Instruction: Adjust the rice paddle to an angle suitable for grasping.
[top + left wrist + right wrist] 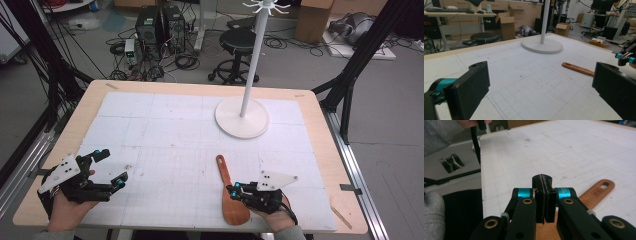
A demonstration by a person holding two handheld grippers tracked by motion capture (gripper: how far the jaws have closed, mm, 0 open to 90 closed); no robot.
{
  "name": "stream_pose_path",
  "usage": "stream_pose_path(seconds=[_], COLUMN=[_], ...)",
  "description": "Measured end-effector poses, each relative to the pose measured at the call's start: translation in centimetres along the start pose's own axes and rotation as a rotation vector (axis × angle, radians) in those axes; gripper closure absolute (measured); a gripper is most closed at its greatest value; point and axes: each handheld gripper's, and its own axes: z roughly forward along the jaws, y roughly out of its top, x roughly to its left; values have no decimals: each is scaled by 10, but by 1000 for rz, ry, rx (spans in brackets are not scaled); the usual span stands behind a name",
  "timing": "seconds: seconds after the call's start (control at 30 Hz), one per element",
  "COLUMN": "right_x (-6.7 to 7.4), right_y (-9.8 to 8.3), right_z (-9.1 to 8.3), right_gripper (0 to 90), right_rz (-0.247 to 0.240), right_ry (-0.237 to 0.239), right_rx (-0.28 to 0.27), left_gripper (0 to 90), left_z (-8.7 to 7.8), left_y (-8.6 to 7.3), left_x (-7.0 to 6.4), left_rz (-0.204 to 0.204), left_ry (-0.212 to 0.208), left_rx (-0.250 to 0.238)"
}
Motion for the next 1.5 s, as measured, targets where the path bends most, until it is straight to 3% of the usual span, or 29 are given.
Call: stream_pose_path(seconds=[0.03,0.37,0.53,0.8,1.13,1.37,1.5], right_x=[2,7,11,11,15,17,16], right_y=[-1,-6,-11,-11,-10,-10,-9], right_z=[4,16,29,31,38,44,44], right_gripper=[900,900,900,900,900,900,900], right_rz=[-5,-29,-52,-58,-105,-122,-116], right_ry=[3,24,34,34,60,71,73], right_rx=[24,82,157,172,248,311,317], left_gripper=[18,18,18,18,18,18,18], left_z=[0,-2,-2,-2,-2,-2,-3], left_y=[0,1,0,-1,-1,-1,-2], left_x=[0,0,1,1,2,3,3], left_rz=[-1,0,-7,-5,-9,-15,-17], left_ry=[0,9,12,12,12,13,15], left_rx=[0,-11,-6,1,4,3,4])
